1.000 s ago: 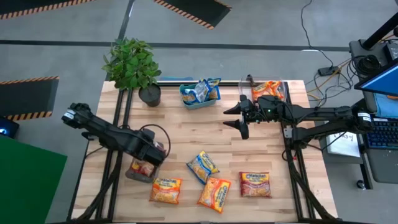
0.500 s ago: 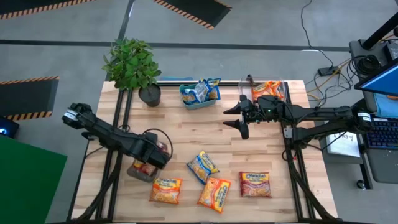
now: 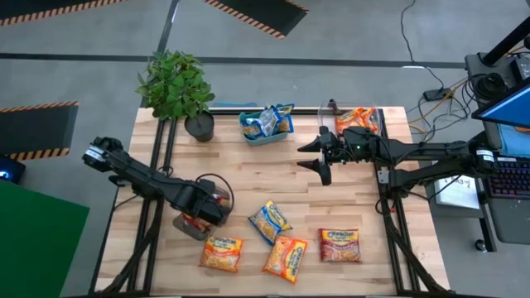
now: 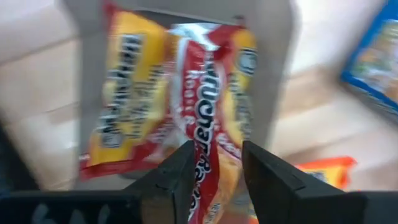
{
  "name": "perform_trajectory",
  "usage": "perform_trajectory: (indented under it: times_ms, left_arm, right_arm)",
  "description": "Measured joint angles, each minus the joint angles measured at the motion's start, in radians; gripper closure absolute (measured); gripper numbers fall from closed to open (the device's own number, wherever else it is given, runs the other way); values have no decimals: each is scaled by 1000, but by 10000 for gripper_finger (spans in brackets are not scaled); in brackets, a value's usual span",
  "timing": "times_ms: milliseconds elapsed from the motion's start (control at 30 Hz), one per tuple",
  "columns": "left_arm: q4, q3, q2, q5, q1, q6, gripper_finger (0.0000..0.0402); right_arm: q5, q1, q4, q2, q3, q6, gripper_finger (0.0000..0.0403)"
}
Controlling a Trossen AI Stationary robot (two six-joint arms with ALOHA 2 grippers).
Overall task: Sort Maruchan noodles
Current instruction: Put the top red noodle pack into the black bin
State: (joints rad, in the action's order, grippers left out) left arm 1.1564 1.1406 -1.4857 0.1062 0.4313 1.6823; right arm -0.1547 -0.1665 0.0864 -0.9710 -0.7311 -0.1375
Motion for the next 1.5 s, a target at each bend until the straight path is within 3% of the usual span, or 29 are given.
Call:
perform_trajectory:
  times_ms: [167, 400, 500, 667, 967, 1100, 1333, 1500]
  left_arm:
    - [-75, -10, 0, 0, -1, -58, 272]
    - [174, -14, -6, -1, 0, 55, 270]
    - [203, -17, -20, -18, 1, 70, 272]
    - [196, 36, -34, -44, 1, -34, 274]
    - [182, 173, -48, 40, 14, -313, 275]
    - [180, 94, -85, 43, 12, -389, 282]
    - [122, -87, -145, -86, 14, -338, 307]
    - [45, -115, -156, -109, 13, -331, 324]
  right_arm:
    - [0, 0, 0, 0, 0, 0, 174]
    - [0, 0, -2, 0, 0, -21, 174]
    - [0, 0, -3, 0, 0, -21, 174]
    - [0, 0, -3, 0, 0, -20, 174]
    - [0, 0, 0, 0, 0, -17, 174]
    - [0, 0, 0, 0, 0, -18, 174]
    - [0, 0, -1, 0, 0, -19, 174]
    - [0, 0, -1, 0, 0, -18, 174]
